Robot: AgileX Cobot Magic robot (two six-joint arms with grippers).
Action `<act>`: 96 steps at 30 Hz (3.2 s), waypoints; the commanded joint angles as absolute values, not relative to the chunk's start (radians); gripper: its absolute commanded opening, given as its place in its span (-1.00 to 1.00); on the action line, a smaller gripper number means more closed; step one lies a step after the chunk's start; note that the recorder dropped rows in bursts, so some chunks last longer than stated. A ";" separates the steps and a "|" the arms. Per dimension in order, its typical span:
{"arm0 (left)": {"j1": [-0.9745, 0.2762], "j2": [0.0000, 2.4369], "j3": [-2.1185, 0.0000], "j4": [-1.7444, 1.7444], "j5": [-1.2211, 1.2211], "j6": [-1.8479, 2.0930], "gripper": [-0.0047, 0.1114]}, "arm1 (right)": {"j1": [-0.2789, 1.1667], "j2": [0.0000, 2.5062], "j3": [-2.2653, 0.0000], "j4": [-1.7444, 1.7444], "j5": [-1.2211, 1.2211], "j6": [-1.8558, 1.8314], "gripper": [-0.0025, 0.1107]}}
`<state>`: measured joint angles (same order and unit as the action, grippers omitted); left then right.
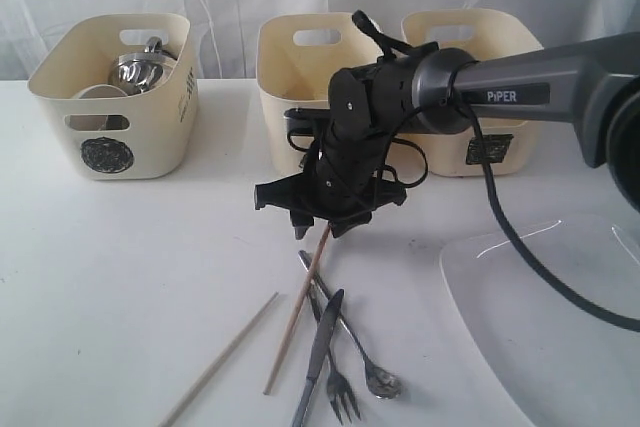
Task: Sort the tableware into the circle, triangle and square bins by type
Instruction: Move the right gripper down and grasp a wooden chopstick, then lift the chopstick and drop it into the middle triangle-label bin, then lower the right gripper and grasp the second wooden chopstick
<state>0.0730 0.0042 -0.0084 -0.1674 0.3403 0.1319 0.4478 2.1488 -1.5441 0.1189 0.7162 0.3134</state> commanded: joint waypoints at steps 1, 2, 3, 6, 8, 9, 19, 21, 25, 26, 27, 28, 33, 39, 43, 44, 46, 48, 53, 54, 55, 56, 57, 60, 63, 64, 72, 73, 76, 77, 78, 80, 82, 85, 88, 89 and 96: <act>0.068 0.000 0.000 -0.177 0.357 0.132 -0.92 | 0.440 2.163 -1.550 0.116 0.699 0.322 -0.28; 0.068 0.000 0.000 -0.177 0.357 0.132 -0.92 | 0.440 2.166 -1.550 0.116 0.699 0.322 -0.32; 0.068 0.000 0.000 -0.177 0.357 0.132 -0.92 | 0.440 2.168 -1.550 0.116 0.699 0.322 -0.35; 0.068 0.000 0.000 -0.177 0.357 0.132 -0.92 | 0.440 2.175 -1.550 0.116 0.698 0.322 -0.45; 0.068 0.000 0.000 -0.177 0.357 0.132 -0.92 | 0.440 2.175 -1.550 0.116 0.698 0.322 -0.53; 0.068 0.000 0.000 -0.177 0.357 0.132 -0.92 | 0.440 2.175 -1.550 0.116 0.698 0.322 -0.57; 0.068 0.000 0.000 -0.177 0.357 0.132 -0.92 | 0.440 2.175 -1.550 0.116 0.665 0.349 -0.96; 0.068 0.000 0.000 -0.177 0.357 0.132 -0.92 | 0.440 2.173 -1.550 0.137 0.665 0.353 -0.96; 0.068 0.000 0.000 -0.177 0.357 0.132 -0.92 | 0.440 2.134 -1.552 0.265 0.676 0.298 -0.96; 0.068 0.000 0.000 -0.177 0.357 0.132 -0.92 | 0.440 2.122 -1.555 0.307 0.689 0.245 -0.96; 0.068 0.000 0.000 -0.177 0.357 0.132 -0.92 | 0.440 2.105 -1.560 0.360 0.714 0.178 -0.96; 0.068 0.000 0.000 -0.177 0.357 0.132 -0.92 | 0.440 2.085 -1.569 0.416 0.745 0.109 -0.96; 0.068 0.000 0.000 -0.177 0.357 0.132 -0.92 | 0.440 1.970 -1.595 0.551 0.842 -0.115 -0.96; 0.068 0.000 0.000 -0.177 0.357 0.132 -0.92 | 0.405 1.843 -1.597 0.546 0.550 -0.242 -0.96; 0.068 0.000 0.000 -0.177 0.357 0.132 -0.92 | 0.358 1.824 -1.597 0.548 0.271 -0.242 -0.96; 0.068 0.000 0.000 -0.177 0.357 0.132 -0.92 | 0.347 1.827 -1.597 0.548 0.198 -0.242 -0.96; 0.068 0.000 0.000 -0.177 0.357 0.132 -0.92 | 0.331 1.839 -1.597 0.548 0.065 -0.240 -0.96; 0.068 0.000 0.000 -0.177 0.357 0.132 -0.92 | 0.320 1.856 -1.597 0.550 -0.070 -0.221 -0.96; 0.068 0.000 0.000 -0.177 0.357 0.132 -0.92 | 0.307 1.935 -1.597 0.550 -0.330 -0.119 -0.96; 0.068 0.000 0.000 -0.177 0.357 0.132 -0.92 | 0.307 1.949 -1.597 0.550 -0.377 -0.110 -0.96; 0.068 0.000 0.000 -0.177 0.357 0.132 -0.92 | 0.307 1.968 -1.597 0.550 -0.432 -0.096 -0.96; 0.068 0.000 0.000 -0.177 0.357 0.132 -0.92 | 0.307 1.986 -1.597 0.548 -0.484 -0.082 -0.96; 0.068 0.000 0.000 -0.177 0.357 0.132 -0.92 | 0.307 2.002 -1.597 0.546 -0.530 -0.073 -0.96; 0.068 0.000 0.000 -0.177 0.357 0.132 -0.92 | 0.307 2.065 -1.597 0.546 -0.625 -0.071 -0.96; 0.068 0.000 0.000 -0.177 0.357 0.132 -0.92 | 0.307 2.130 -1.597 0.516 -0.685 -0.073 -0.96; 0.068 0.000 0.000 -0.177 0.357 0.132 -0.92 | 0.307 2.141 -1.597 0.496 -0.673 -0.073 -0.95; 0.068 0.000 0.000 -0.177 0.357 0.132 -0.92 | 0.307 2.157 -1.597 0.451 -0.562 -0.073 -0.25; 0.068 0.000 0.000 -0.177 0.357 0.132 -0.92 | 0.307 2.155 -1.597 0.451 -0.560 -0.073 -0.21; 0.068 0.000 0.000 -0.177 0.357 0.132 -0.92 | 0.307 2.140 -1.597 0.451 -0.524 -0.073 -0.20; 0.068 0.000 0.000 -0.177 0.357 0.132 -0.92 | 0.307 2.128 -1.597 0.451 -0.498 -0.075 -0.20; 0.068 0.000 0.000 -0.177 0.357 0.132 -0.92 | 0.307 2.118 -1.597 0.451 -0.479 -0.088 -0.20; 0.068 0.000 0.000 -0.177 0.357 0.132 -0.92 | 0.307 2.083 -1.597 0.451 -0.409 -0.143 -0.20; 0.068 0.000 0.000 -0.177 0.357 0.132 -0.92 | 0.307 2.037 -1.597 0.451 -0.293 -0.213 -0.20; 0.068 0.000 0.000 -0.177 0.357 0.132 -0.92 | 0.307 1.952 -1.597 0.451 0.010 -0.307 -0.21; 0.068 0.000 0.000 -0.177 0.357 0.132 -0.92 | 0.311 1.862 -1.597 0.451 0.701 -0.337 -0.34; 0.068 0.000 0.000 -0.177 0.357 0.132 -0.92 | 0.319 1.862 -1.597 0.451 0.822 -0.337 -0.38; 0.068 0.000 0.000 -0.177 0.357 0.132 -0.92 | 0.622 1.884 -1.456 0.456 1.149 -0.679 -0.55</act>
<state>0.0730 0.0042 -0.0084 -0.1674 0.3403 0.1319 0.5100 1.8876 -1.4674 0.4463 1.1651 -0.5268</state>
